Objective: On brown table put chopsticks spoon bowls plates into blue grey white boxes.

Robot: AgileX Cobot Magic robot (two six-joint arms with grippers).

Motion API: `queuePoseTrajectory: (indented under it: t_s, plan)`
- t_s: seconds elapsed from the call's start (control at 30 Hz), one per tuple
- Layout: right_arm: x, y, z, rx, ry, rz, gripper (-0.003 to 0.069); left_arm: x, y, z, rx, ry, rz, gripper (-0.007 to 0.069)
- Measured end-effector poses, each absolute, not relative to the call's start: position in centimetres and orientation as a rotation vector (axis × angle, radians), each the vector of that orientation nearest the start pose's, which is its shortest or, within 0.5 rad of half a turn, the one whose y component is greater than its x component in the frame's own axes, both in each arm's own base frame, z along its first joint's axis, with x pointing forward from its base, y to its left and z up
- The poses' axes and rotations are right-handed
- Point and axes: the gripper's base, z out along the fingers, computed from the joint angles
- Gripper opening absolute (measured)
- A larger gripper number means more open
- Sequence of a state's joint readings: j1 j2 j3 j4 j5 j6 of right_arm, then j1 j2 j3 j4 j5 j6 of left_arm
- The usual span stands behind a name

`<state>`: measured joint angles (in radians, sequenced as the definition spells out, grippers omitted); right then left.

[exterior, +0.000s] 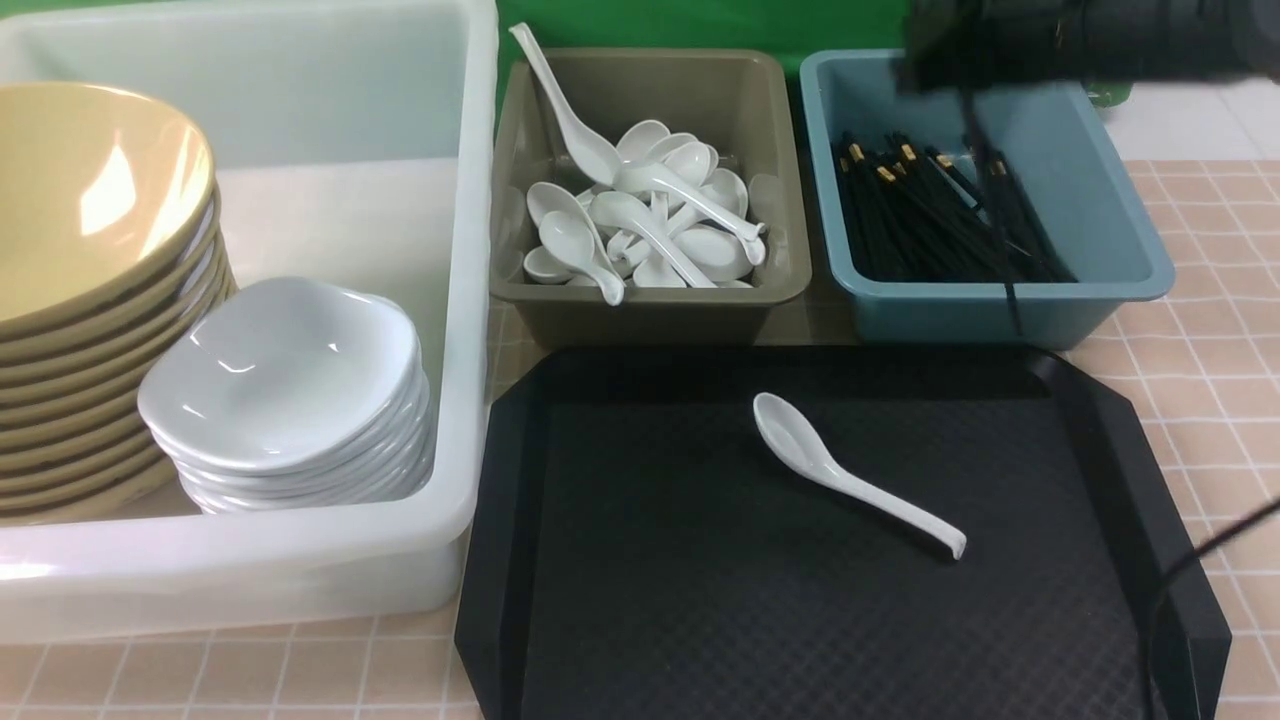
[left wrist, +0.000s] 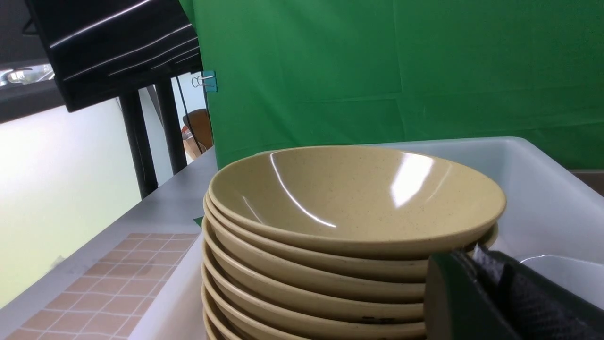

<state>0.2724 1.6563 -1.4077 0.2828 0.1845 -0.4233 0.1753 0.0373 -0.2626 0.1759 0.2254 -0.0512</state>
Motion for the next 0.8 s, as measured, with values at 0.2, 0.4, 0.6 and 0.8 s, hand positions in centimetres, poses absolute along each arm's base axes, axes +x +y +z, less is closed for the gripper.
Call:
queuePoseTrajectory:
  t_s: [0.2, 0.4, 0.6, 0.8]
  plan:
    - [45.0, 10.2, 30.9, -0.395, 1.824, 0.027, 0.0126, 4.0, 1.1, 27.8, -0.072, 1.484, 0.269, 0.0004]
    - [46.6, 10.7, 27.5, -0.498, 2.041, 0.077, 0.0354, 4.0, 1.1, 27.8, -0.07, 1.485, 0.272, 0.0004]
    - [44.3, 11.2, 30.9, -0.499, 2.227, 0.226, 0.0443, 4.0, 1.1, 27.8, -0.068, 1.485, 0.276, 0.0004]
    - [40.5, 13.8, 30.0, -0.657, 2.487, 0.326, 0.0424, 4.0, 1.1, 27.8, -0.068, 1.485, 0.277, 0.0004]
